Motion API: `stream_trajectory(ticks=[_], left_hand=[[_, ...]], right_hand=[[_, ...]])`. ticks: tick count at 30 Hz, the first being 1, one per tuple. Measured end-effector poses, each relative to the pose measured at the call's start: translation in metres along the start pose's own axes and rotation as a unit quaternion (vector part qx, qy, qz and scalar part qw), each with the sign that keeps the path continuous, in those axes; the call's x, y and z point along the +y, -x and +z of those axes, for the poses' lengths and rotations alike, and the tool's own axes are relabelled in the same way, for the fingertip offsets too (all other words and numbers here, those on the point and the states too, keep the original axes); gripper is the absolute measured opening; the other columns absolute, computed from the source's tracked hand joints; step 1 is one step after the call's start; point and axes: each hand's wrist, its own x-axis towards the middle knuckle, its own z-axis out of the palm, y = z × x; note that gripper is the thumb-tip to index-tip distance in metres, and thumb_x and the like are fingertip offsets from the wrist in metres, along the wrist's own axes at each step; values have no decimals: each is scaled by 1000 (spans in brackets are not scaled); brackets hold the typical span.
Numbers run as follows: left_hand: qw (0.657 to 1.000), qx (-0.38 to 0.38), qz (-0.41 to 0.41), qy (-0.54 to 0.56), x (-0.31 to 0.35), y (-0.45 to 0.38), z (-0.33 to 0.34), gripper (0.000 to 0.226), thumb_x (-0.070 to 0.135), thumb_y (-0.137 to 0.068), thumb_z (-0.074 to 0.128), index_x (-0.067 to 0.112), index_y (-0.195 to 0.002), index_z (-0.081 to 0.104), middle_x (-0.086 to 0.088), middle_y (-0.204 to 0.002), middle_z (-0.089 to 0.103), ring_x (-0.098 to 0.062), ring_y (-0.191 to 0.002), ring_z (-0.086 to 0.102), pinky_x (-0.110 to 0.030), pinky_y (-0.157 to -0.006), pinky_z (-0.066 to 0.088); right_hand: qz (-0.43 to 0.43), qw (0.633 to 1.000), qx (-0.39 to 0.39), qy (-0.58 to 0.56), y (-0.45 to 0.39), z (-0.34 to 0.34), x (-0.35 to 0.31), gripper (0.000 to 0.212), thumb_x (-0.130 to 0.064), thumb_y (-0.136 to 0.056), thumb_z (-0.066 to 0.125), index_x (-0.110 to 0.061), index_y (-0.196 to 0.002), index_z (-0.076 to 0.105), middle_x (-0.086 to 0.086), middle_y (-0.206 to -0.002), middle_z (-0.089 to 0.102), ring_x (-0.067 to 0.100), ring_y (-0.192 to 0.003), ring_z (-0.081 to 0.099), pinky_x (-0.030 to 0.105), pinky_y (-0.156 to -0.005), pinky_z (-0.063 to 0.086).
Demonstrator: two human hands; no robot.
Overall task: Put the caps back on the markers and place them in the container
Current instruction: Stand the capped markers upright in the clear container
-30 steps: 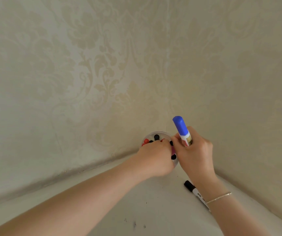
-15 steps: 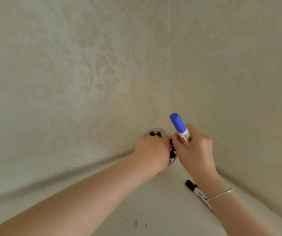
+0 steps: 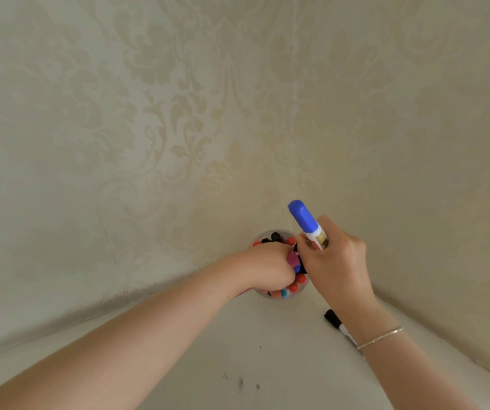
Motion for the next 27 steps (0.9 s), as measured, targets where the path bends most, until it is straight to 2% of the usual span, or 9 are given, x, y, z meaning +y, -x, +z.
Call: stream_trajectory(ticks=[2, 3, 5, 7, 9, 12, 19, 23, 27], left_hand=[[991, 33, 15, -130, -1, 0, 3, 20, -1, -83, 39, 12, -74, 52, -4, -77, 57, -23, -76, 59, -27, -62, 46], [976, 58, 31, -208, -1, 0, 5, 12, 7, -87, 44, 10, -87, 56, -6, -88, 61, -26, -87, 61, -29, -72, 46], [943, 111, 42, -311, -5, -1, 10, 33, 25, -93, 48, 7, -121, 51, -8, -109, 62, -29, -102, 59, -33, -86, 42], [924, 165, 56, -341, -9, 1, 17, 46, 34, -96, 46, 7, -132, 41, -8, -114, 62, -29, -104, 58, -35, -87, 41], [901, 213, 93, -366, -11, 2, 24, 45, 36, -97, 43, 7, -132, 39, -7, -111, 62, -29, -101, 59, -34, -76, 35], [892, 247, 129, -357, -11, 5, 29, 43, 36, -98, 42, 9, -131, 36, -5, -110, 62, -28, -99, 58, -32, -73, 28], [895, 239, 89, -366, -4, -1, 24, 39, 36, -95, 46, 12, -126, 41, -8, -108, 63, -27, -96, 58, -31, -62, 26], [878, 236, 52, -413, 4, -4, 25, 39, 31, -97, 50, 9, -127, 40, -9, -116, 58, -26, -106, 55, -31, -75, 33], [851, 245, 74, -458, 3, -2, 27, 34, 26, -99, 47, 7, -126, 41, -10, -119, 55, -25, -107, 54, -29, -72, 26]], right_hand=[[-9, 1000, -4, 10, 0, 3, -3, 43, 2, -76, 63, -20, -60, 29, -6, -50, 30, 17, -49, 24, 29, -46, 26], [-4, 1000, -3, 12, -1, 3, -3, 44, 2, -75, 63, -20, -60, 28, -6, -50, 30, 18, -50, 24, 30, -46, 27], [7, 1000, 1, 8, -2, 2, -2, 42, 2, -76, 62, -19, -61, 28, -2, -51, 31, 21, -52, 26, 31, -47, 28], [9, 1000, 2, 8, -3, -1, -1, 44, 1, -77, 62, -19, -60, 27, -1, -51, 32, 21, -52, 25, 31, -47, 28], [12, 1000, 0, 4, -2, -5, 0, 36, -1, -78, 62, -13, -61, 33, -2, -51, 33, 19, -52, 25, 30, -47, 26], [27, 1000, -5, -6, -1, -10, 1, 25, -1, -78, 63, -1, -67, 41, 3, -52, 37, 19, -53, 26, 25, -47, 25], [24, 1000, -4, 18, -3, -11, 1, 16, 2, -77, 62, 4, -71, 48, 15, -54, 43, 19, -53, 28, 27, -45, 24], [30, 1000, 1, 2, -3, -12, 3, 17, 0, -78, 63, 6, -71, 49, 21, -58, 49, 19, -52, 31, 30, -47, 29], [37, 999, 2, 4, -3, -11, 5, 16, 0, -78, 62, 6, -71, 49, 21, -58, 50, 19, -52, 32, 30, -46, 29]])
